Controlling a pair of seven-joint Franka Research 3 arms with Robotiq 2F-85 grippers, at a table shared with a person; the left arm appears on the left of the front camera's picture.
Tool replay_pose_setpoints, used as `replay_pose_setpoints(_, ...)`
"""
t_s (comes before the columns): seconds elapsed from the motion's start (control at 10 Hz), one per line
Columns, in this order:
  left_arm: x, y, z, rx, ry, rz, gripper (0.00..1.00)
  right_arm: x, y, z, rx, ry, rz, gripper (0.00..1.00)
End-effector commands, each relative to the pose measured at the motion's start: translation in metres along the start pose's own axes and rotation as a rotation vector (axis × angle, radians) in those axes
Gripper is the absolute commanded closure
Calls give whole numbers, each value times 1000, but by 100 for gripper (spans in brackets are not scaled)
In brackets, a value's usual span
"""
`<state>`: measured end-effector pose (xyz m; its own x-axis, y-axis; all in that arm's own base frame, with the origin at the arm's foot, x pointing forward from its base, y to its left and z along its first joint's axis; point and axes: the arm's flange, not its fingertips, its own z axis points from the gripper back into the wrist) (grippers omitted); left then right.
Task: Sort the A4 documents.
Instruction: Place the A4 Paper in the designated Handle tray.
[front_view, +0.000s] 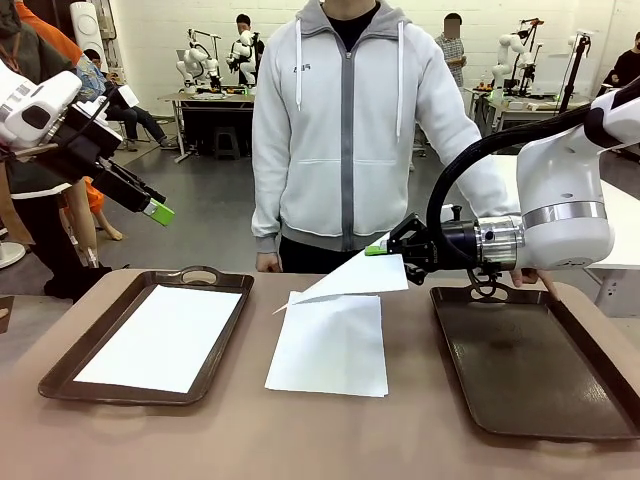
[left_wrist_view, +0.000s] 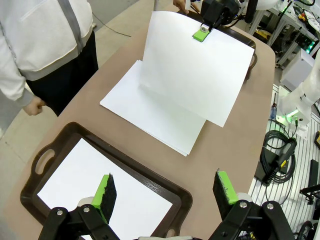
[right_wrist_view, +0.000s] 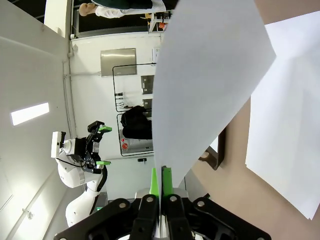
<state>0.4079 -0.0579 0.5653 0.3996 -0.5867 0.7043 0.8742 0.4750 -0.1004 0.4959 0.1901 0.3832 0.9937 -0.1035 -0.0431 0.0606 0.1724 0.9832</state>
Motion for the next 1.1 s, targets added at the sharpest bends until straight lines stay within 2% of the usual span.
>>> replay_pose_setpoints(0.0, -2, 0, 1, -3, -4, -18, 0, 0, 0, 0, 0, 0, 0, 99)
replay_pose_setpoints(0.2, -2, 0, 1, -3, -4, -18, 0, -11, -3, 49, -42, -86, 82, 99)
replay_pose_setpoints(0.3, -2, 0, 1, -3, -4, -18, 0, -11, 0, 67, -60, -91, 108, 99)
replay_pose_setpoints(0.4, -2, 0, 1, -3, -4, -18, 0, -8, 4, 86, -109, -62, 153, 99)
replay_pose_setpoints(0.5, -2, 0, 1, -3, -4, -18, 0, -1, 6, 101, -169, 8, 186, 99)
replay_pose_setpoints(0.8, -2, 0, 1, -3, -4, -18, 0, 26, 3, 136, -128, 220, 399, 99)
replay_pose_setpoints(1.0, -2, 0, 1, -3, -4, -18, 0, 43, -18, 150, -171, 279, 446, 99)
